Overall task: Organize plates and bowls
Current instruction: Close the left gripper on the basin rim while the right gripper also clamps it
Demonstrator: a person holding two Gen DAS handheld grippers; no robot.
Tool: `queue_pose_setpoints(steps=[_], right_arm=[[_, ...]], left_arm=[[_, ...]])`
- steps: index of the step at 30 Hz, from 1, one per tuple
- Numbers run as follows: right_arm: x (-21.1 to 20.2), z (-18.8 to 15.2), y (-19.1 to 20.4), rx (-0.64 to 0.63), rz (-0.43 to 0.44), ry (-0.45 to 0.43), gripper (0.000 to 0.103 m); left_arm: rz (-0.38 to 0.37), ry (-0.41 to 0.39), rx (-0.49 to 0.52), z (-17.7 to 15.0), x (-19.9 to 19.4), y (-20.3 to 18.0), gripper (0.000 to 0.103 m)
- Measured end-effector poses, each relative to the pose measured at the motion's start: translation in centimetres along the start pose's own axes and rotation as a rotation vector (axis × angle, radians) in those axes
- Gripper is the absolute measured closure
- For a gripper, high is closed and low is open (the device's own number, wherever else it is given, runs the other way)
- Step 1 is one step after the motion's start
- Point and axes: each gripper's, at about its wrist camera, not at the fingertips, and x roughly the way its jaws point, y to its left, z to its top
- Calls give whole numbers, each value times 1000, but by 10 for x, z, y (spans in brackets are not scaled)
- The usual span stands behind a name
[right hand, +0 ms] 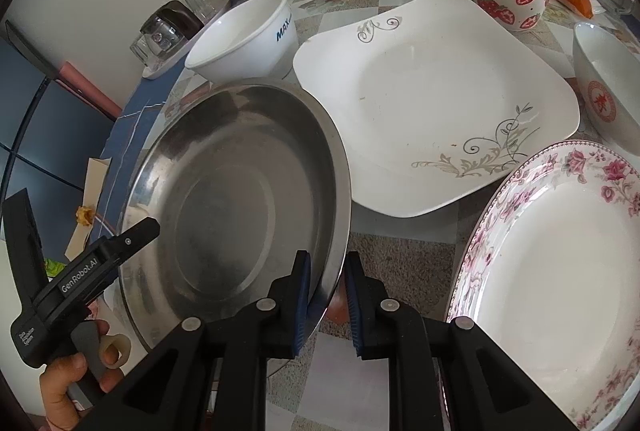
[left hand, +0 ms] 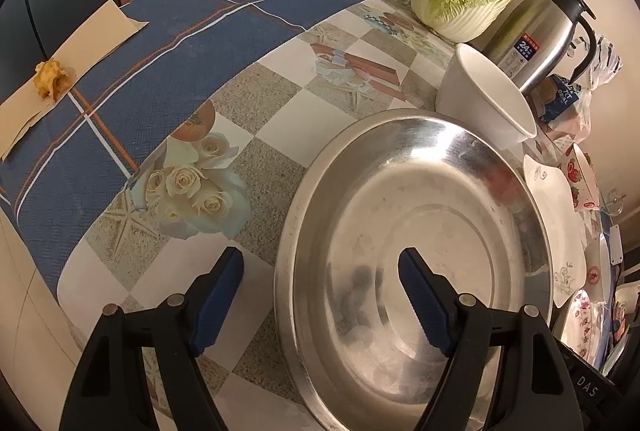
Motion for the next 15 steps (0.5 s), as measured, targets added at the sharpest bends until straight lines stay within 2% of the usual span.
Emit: queue_pose_setpoints(steps=[2,5,9,15], right_arm=[[2,0,0,-1,3,4,84],[6,2,2,-13,-5,4,85],[6,0,4,-31,-16,0,84],[2,0,13,-70,-19,-4,86]], left_arm=[[5,-2,0,-1,-1,0,23],[31,-9,12,-1,-1,0,36],[-8,-11,-16,0,-4,6,68],[8,-36,-27,-2,-17,9,73]])
